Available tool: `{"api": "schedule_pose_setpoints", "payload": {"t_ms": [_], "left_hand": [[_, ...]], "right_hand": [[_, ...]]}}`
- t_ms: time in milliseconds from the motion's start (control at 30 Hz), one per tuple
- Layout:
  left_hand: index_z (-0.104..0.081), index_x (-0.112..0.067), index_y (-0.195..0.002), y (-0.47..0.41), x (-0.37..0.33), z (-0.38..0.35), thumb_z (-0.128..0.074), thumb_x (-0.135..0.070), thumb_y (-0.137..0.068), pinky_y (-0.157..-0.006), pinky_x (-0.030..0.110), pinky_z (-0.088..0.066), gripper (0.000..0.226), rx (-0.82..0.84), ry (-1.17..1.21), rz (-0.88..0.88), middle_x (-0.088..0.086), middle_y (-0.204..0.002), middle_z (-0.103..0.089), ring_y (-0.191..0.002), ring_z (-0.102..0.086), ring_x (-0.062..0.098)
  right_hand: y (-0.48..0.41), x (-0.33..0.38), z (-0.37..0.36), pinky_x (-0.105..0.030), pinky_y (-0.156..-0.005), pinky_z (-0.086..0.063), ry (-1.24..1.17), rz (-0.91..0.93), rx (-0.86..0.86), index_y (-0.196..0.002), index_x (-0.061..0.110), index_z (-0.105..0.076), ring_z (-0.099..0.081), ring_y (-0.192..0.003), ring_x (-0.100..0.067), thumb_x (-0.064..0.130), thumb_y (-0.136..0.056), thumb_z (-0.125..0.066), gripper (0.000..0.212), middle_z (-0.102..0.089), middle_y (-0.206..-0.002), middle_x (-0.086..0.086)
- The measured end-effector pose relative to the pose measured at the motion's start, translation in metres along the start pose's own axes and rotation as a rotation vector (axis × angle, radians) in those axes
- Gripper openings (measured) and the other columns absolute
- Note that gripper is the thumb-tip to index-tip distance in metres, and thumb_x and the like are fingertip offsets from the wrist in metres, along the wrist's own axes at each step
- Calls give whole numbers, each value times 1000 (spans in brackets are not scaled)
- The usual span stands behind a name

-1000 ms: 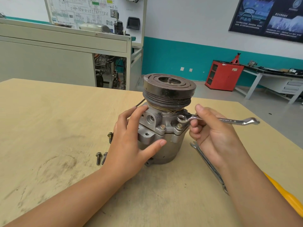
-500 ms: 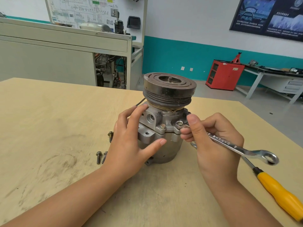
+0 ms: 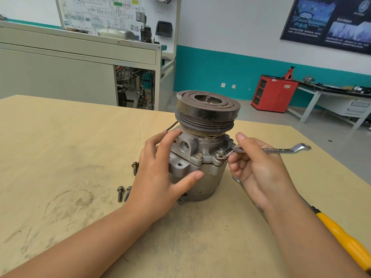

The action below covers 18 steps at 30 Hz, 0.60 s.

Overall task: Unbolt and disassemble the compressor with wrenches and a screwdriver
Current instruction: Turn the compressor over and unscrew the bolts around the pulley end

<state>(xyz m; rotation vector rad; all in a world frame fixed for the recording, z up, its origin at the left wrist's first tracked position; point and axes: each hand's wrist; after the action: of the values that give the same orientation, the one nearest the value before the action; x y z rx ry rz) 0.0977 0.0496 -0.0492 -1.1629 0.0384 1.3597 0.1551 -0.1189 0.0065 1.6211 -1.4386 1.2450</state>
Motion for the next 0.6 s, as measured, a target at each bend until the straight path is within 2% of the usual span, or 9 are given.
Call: {"api": "schedule_pose_setpoints", "payload": {"t_ms": [100,200,333,400,600], "left_hand": [[-18,-55,-133,0,0,0,-61,-65,-68,-101,27,-30,78,1,0,1,-14,-136,-27,-132,-32,13],[-19,-56,-133,0,0,0,-63,-62,-68,-102,28,-31,79,5,7,5,-13,-137,-27,-132,-31,13],[-18,-55,-133,0,-1,1,-63,-61,-68,-103,28,-31,78,7,4,4,-13,-137,-27,-133,-31,14],[-18,-55,-133,0,-1,1,-62,-63,-68,-102,27,-30,79,9,5,7,-12,-137,-28,-133,-31,14],[-18,-56,-133,0,-1,1,-60,-66,-67,-101,26,-30,79,12,1,10,-11,-137,-28,-133,-31,14]], "right_hand": [[-5,2,1,-15,-36,-37,-53,-61,5,-68,10,-49,-48,-35,-10,18,-94,-52,27,-56,-45,-5],[2,3,1,-17,-38,-40,-35,135,-32,-67,9,-50,-51,-37,-13,18,-95,-51,30,-58,-47,-6],[15,-1,-5,-20,-41,-46,139,376,-67,-66,4,-48,-58,-41,-18,26,-88,-57,33,-63,-51,-6],[20,-2,-8,-21,-42,-47,205,441,-67,-64,2,-47,-60,-42,-19,30,-82,-58,36,-64,-52,-7],[29,-8,-10,-22,-48,-51,366,555,-78,-63,4,-49,-62,-46,-15,27,-83,-57,32,-66,-58,-6]]}}
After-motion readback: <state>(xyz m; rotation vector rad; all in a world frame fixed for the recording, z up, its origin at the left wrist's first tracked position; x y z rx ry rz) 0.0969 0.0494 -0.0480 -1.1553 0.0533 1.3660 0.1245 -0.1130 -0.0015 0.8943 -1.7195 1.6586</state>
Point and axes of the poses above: each hand's wrist, its own y-axis away from the middle knuckle, its own z-axis out of the back of the hand, x = y × z
